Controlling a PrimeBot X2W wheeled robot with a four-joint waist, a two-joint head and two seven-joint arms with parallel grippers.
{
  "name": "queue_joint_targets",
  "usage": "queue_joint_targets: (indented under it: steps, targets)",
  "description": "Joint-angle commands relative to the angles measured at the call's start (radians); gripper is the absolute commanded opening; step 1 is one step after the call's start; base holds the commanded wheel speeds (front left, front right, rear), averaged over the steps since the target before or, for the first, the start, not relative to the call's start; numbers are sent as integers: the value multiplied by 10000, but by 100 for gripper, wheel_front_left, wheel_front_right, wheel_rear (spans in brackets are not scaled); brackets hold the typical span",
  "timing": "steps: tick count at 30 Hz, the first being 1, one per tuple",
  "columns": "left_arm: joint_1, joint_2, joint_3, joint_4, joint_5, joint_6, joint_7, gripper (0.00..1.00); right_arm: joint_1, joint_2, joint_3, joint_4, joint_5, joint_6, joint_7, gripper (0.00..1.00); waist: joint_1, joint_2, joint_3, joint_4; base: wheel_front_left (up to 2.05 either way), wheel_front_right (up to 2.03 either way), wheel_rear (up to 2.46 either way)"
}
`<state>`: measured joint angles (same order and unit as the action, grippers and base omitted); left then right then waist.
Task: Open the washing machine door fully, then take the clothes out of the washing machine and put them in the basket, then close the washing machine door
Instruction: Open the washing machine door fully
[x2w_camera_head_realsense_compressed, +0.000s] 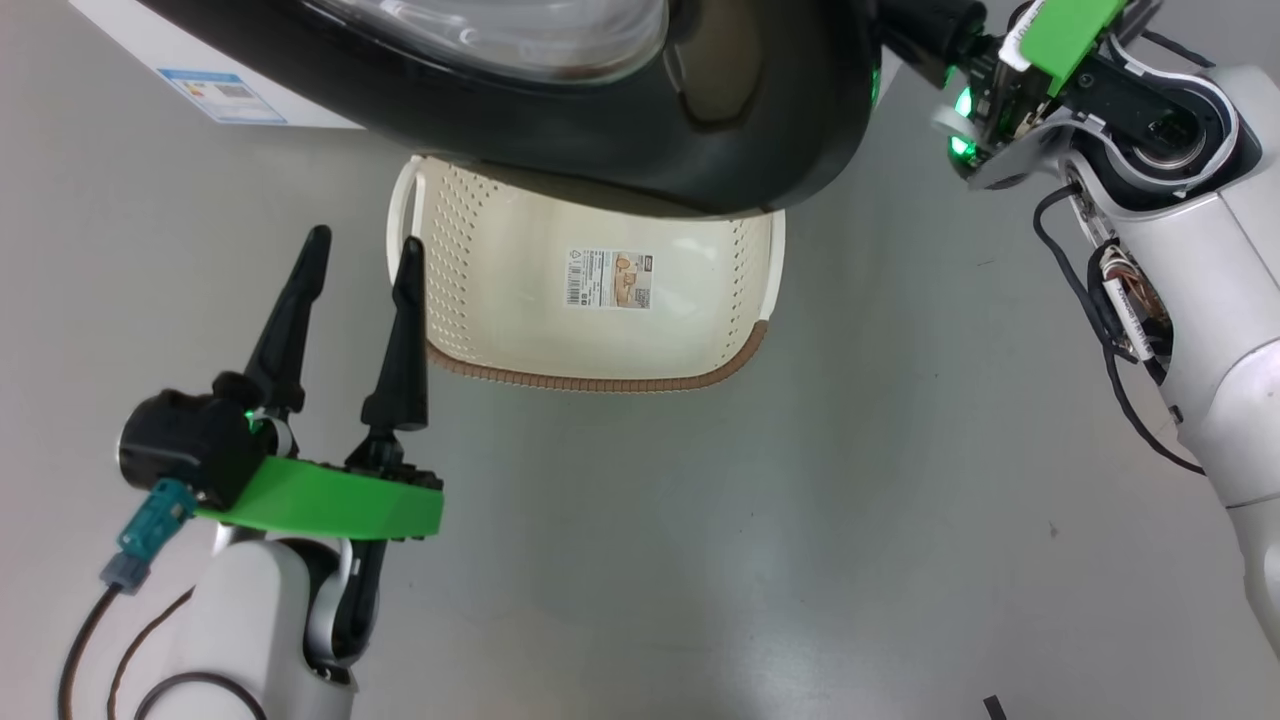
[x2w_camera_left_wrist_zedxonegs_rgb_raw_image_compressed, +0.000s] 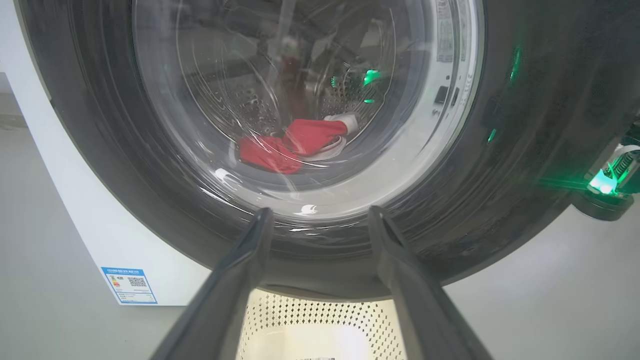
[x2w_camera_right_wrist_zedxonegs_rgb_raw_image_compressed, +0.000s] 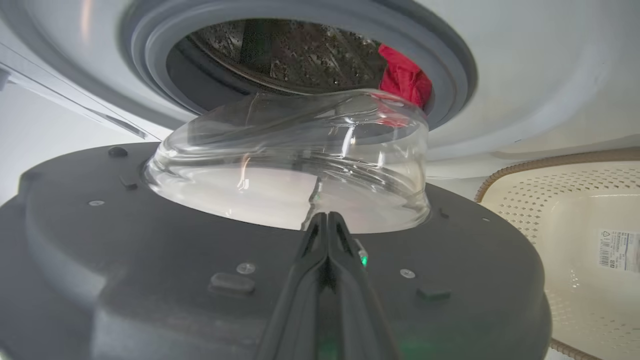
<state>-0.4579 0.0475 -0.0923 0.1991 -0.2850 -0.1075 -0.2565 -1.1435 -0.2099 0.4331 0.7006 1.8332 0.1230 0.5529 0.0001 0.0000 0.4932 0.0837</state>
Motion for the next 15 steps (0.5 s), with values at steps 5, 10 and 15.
queue_joint_targets:
  steps: [5, 10, 15]
  targets:
    - [10, 306, 150, -270, -166, -89, 18, 100, 267, 14, -301, 72, -444, 77, -1349, 100, 0, 0, 60, -50, 0, 0, 0]
    - [-77, 272, 197, -249, -352, -66, 7, 100, 521, -440, -406, -59, -1750, 77, -3657, 100, 0, 0, 50, -36, 0, 0, 0]
    - [-183, 257, 327, -251, -387, 56, -19, 100, 1551, -978, 209, -751, -4145, 77, -6764, 100, 0, 0, 21, -108, 0, 0, 0]
